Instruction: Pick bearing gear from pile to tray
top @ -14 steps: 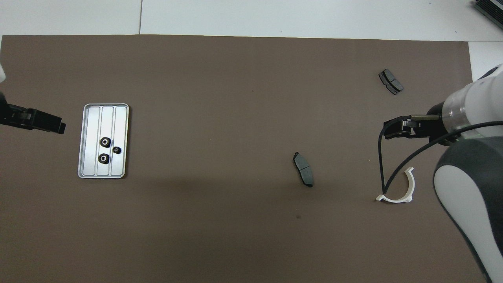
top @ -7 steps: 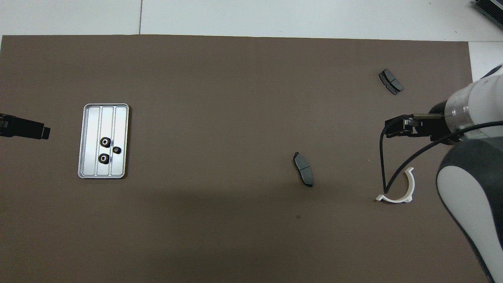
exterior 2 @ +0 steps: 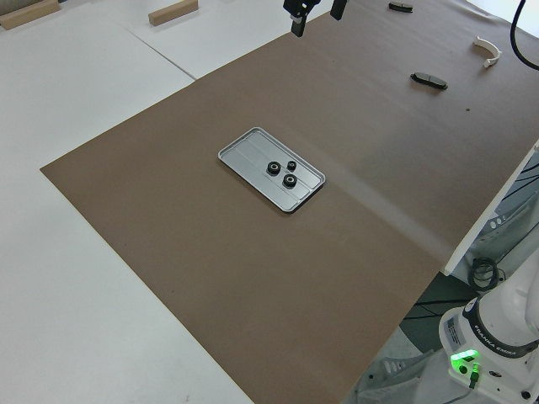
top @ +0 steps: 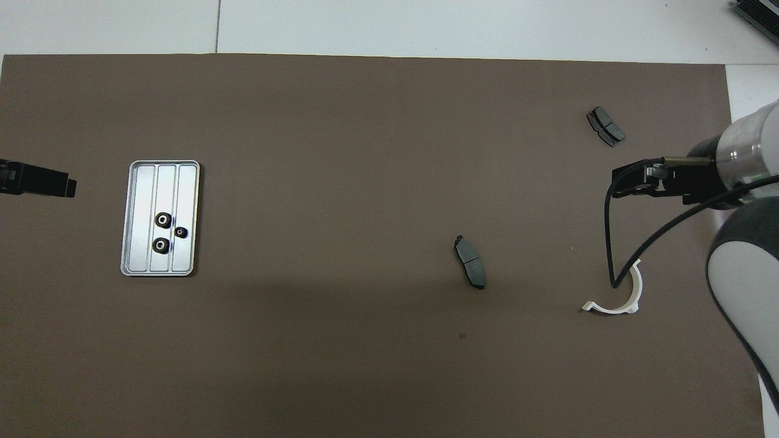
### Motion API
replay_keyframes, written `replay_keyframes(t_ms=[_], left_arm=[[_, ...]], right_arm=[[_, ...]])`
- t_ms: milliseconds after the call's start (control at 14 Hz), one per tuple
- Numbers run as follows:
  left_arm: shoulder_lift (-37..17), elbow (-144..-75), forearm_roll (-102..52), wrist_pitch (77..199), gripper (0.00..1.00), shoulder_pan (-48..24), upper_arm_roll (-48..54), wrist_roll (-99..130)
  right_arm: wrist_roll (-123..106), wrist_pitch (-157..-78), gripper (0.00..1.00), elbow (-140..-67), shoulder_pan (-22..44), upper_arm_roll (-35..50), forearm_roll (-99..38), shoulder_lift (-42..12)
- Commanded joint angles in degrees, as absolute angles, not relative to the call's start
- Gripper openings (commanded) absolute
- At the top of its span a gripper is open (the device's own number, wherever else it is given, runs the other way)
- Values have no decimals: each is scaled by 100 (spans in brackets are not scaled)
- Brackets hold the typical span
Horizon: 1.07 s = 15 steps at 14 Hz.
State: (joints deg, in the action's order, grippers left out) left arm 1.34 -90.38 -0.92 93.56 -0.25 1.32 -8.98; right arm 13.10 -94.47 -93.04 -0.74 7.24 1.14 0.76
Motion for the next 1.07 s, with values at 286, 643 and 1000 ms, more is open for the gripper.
replay_keyframes(t_ms=[286, 643, 1000], left_arm=[[-1046, -7304, 35, 8429, 100, -70, 176, -765], [-800, -7602, 79, 8499, 100, -79, 176, -281], [-721, -7734, 44, 8508, 100, -62, 176, -299]], right_arm=[[1336, -9334, 100, -9176, -149, 782, 9, -26], [1397, -9369, 100, -9228, -132, 782, 9, 0], [1415, -9352, 100, -9334, -106, 782, 18, 52]])
